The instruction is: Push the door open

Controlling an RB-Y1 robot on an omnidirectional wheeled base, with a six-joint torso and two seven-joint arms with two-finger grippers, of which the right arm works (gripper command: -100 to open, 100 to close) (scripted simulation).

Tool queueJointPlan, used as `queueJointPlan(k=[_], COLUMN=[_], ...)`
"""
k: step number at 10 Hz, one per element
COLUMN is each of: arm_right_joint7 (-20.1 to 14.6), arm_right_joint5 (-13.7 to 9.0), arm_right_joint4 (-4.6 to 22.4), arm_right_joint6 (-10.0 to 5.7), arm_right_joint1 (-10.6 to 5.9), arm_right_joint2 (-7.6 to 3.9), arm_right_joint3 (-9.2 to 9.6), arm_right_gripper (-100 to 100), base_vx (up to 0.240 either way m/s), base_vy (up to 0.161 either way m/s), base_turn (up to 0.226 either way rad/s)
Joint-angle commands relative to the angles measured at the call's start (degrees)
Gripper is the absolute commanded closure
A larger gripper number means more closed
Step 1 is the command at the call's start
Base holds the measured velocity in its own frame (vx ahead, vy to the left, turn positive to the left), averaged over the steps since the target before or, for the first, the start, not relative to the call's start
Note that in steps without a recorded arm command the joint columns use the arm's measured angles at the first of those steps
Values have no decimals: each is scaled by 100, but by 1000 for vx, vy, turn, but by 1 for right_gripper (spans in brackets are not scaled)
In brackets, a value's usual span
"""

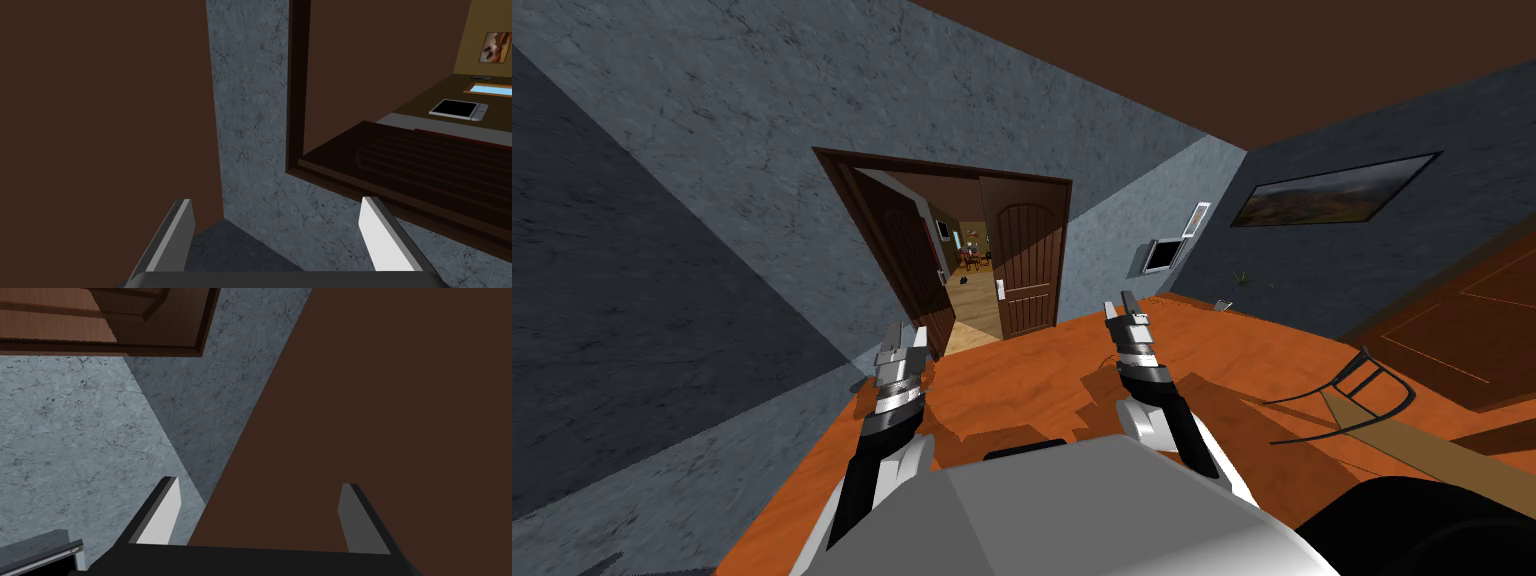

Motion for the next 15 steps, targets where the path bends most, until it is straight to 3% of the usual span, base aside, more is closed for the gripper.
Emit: queueJointPlan(k=[1, 8, 15], arm_right_joint7=[-23, -169, -303], arm_right_joint5=[1, 11, 19], arm_right_joint4=[124, 889, 1596], arm_right_joint6=[5, 35, 62], arm_right_joint1=[-73, -523, -940], arm_right_joint2=[-22, -128, -201], arm_right_joint3=[83, 595, 1068], arm_right_gripper=[-100, -100, -100], base_vx=[138, 182, 106], base_vy=[80, 41, 52], base_turn=[-91, -93, -82])
